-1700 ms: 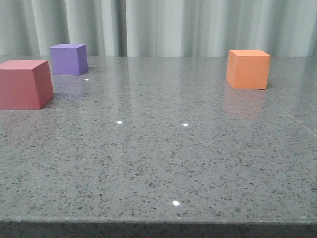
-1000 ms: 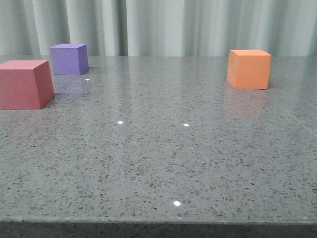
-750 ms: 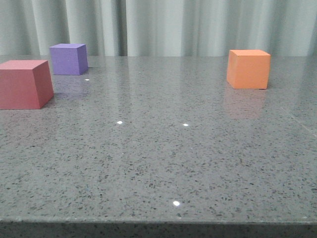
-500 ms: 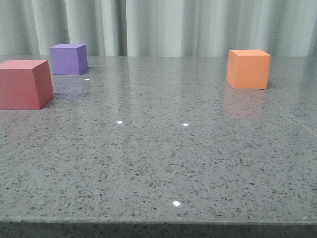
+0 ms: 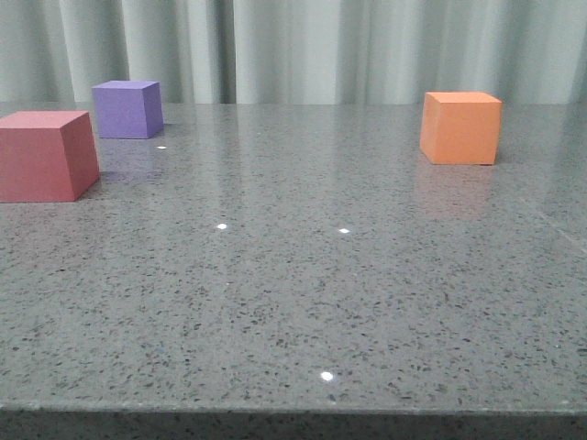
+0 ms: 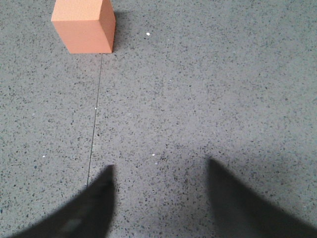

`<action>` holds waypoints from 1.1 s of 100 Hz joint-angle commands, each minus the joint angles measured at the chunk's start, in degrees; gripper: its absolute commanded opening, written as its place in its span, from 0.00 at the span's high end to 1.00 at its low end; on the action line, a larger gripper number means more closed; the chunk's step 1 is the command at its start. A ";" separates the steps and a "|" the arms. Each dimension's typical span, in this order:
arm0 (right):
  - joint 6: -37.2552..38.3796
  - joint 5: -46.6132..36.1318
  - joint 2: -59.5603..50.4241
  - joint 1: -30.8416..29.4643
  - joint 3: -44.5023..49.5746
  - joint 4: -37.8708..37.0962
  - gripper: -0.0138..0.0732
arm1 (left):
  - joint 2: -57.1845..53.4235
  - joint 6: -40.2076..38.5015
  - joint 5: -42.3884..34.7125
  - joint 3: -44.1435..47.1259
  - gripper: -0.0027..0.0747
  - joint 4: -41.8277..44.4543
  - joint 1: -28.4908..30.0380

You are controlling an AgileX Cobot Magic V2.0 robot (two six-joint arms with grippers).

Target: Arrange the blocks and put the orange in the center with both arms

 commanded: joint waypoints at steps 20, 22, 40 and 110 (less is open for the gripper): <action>-0.43 -4.64 0.30 -0.38 -2.11 2.50 0.10 | -2.11 -0.67 -4.65 2.42 0.99 -0.16 0.10; -0.43 -5.00 0.55 -0.32 -2.11 2.53 0.10 | -2.11 -0.67 -4.65 2.42 0.99 -0.16 0.10; -0.50 -6.85 6.61 2.18 -4.45 2.53 0.10 | -2.11 -0.67 -4.65 2.42 0.99 -0.16 0.10; -0.45 -3.64 46.50 9.02 -40.83 2.60 0.10 | -2.11 -0.67 -4.65 2.42 0.99 -0.16 0.10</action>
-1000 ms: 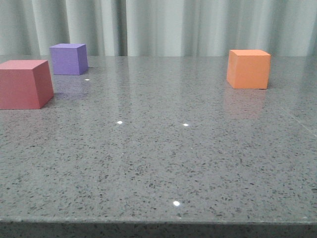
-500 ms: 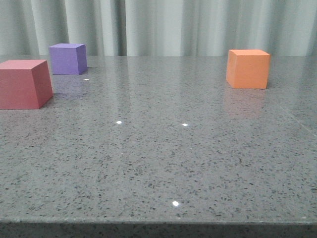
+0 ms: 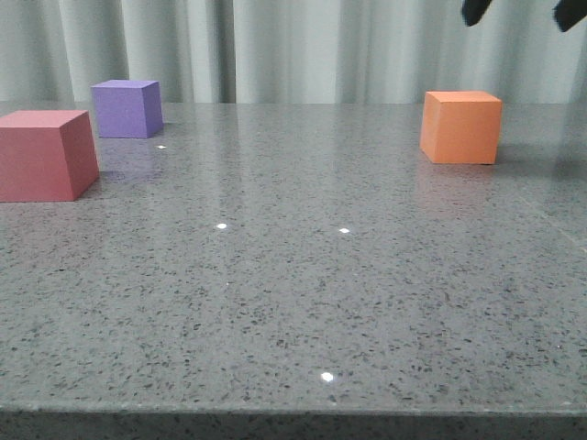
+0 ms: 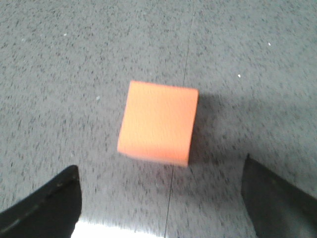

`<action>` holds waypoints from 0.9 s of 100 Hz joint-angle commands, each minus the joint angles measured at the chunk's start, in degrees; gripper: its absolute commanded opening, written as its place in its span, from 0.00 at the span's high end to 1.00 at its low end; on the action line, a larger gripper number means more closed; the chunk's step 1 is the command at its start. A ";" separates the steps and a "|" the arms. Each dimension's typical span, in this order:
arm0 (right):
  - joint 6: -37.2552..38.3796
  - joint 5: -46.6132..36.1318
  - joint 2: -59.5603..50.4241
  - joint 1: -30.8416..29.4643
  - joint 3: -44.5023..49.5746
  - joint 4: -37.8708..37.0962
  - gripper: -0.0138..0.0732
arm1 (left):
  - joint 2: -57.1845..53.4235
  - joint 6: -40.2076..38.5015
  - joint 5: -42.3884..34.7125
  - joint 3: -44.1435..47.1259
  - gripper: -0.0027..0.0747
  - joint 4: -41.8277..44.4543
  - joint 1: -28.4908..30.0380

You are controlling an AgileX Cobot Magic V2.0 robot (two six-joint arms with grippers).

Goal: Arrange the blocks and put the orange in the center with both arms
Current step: 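Lower the open right gripper over the orange cube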

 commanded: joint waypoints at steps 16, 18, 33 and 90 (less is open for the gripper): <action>-0.45 0.87 7.73 0.13 -12.14 0.02 0.10 | -2.11 -0.67 -4.65 2.42 0.99 -0.16 0.10; -0.45 1.20 8.41 0.13 -12.71 0.02 0.10 | -2.11 -0.67 -4.65 2.42 0.99 -0.16 0.10; -0.40 1.63 12.08 0.13 -13.97 0.02 0.10 | -2.11 -0.67 -4.65 2.42 0.99 -0.16 0.10; -0.05 4.23 15.42 0.68 -15.31 2.62 0.41 | -2.11 -0.67 -4.65 2.42 0.99 -0.16 0.10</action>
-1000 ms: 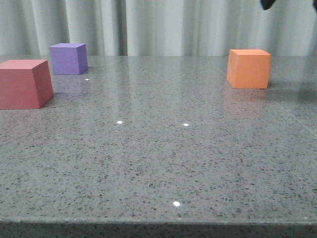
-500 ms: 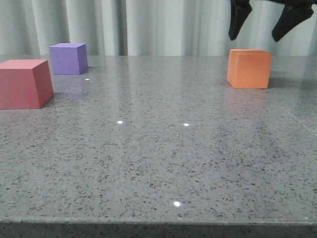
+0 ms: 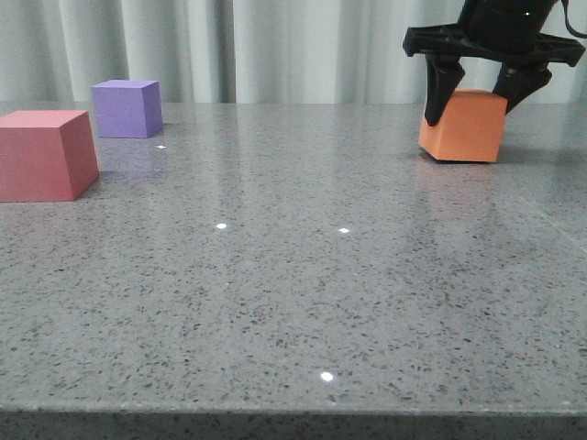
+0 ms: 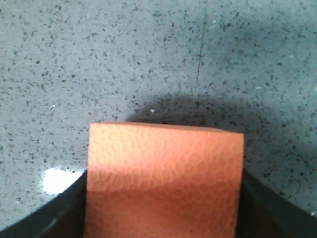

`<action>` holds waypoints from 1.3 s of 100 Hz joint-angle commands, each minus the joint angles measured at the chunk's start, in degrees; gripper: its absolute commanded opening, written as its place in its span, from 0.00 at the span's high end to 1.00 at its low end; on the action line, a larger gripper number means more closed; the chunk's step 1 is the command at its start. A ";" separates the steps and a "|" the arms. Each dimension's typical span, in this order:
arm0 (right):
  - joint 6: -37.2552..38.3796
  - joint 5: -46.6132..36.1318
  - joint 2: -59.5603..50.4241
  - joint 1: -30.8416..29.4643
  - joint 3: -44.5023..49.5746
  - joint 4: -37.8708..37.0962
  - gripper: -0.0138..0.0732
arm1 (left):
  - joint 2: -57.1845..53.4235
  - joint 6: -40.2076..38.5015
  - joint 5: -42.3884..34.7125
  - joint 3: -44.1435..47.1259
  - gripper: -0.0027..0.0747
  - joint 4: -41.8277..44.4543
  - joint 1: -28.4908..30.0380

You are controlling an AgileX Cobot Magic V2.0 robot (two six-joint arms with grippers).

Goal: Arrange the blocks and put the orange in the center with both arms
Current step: 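Lower the open right gripper over the orange cube, then close the right gripper on the orange cube and lift it, then carry the orange cube toward the table center with the right gripper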

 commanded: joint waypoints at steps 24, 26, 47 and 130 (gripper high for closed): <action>1.79 0.21 -4.26 6.91 -9.59 0.88 0.41 | -2.11 -0.67 -4.65 2.42 0.99 -0.16 0.10; 2.81 -0.19 -4.08 7.69 -10.05 0.47 0.41 | -2.11 -0.67 -4.65 2.42 0.99 -0.16 0.10; 16.34 0.95 1.30 16.39 -16.96 -10.86 0.41 | -2.11 -0.67 -4.65 2.42 0.99 -0.16 0.10; 24.79 7.31 15.44 23.72 -34.44 -12.61 0.31 | -2.11 -0.67 -4.65 2.42 0.99 -0.16 0.10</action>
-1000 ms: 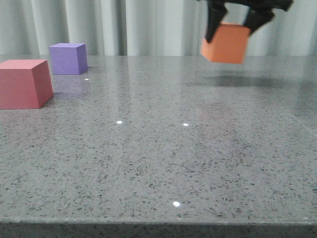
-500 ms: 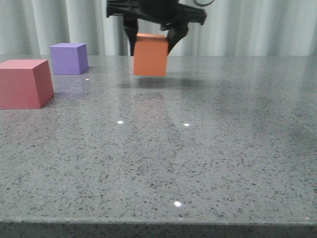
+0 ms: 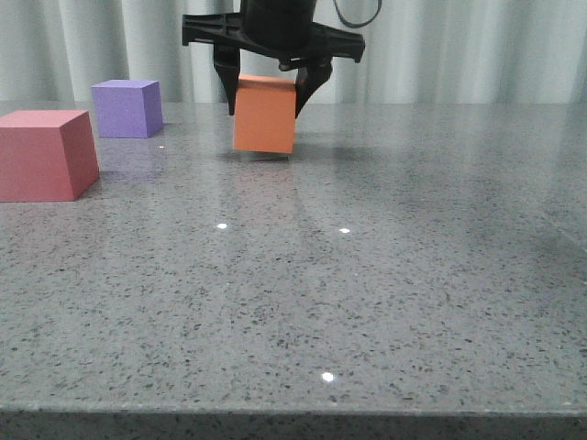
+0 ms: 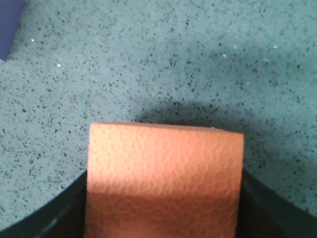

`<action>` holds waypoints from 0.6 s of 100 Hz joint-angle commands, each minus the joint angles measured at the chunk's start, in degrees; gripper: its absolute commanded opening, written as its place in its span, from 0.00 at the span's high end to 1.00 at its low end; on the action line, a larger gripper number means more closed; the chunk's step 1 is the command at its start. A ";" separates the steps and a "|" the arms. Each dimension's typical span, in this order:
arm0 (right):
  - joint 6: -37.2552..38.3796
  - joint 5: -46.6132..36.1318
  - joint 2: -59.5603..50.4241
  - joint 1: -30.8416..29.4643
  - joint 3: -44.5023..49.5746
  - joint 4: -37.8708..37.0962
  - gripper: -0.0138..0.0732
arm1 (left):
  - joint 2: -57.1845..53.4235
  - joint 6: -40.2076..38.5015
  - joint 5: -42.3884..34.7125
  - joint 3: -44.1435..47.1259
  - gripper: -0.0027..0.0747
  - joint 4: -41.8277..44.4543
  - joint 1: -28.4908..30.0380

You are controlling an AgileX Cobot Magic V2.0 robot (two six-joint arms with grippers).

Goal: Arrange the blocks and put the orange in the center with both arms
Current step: 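Carry the orange cube toward the table center with the right gripper, then lower the orange cube, open the right gripper and withdraw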

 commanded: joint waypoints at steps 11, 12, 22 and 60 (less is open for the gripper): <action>0.18 -1.49 -3.14 -0.13 -2.05 -0.82 0.21 | -2.11 -0.67 -4.65 2.42 0.99 -0.16 0.10; 0.18 -1.49 -3.14 -0.13 -2.05 -0.82 0.20 | -2.11 -0.67 -4.65 2.42 0.99 -0.16 0.10; 0.18 -1.51 -3.14 0.06 -2.05 -0.79 0.14 | -2.11 -0.67 -4.65 2.42 0.99 -0.16 0.10; -3.32 -0.33 -7.43 -0.11 -2.24 -0.74 0.12 | -2.11 -0.67 -4.65 2.42 0.99 -0.16 0.10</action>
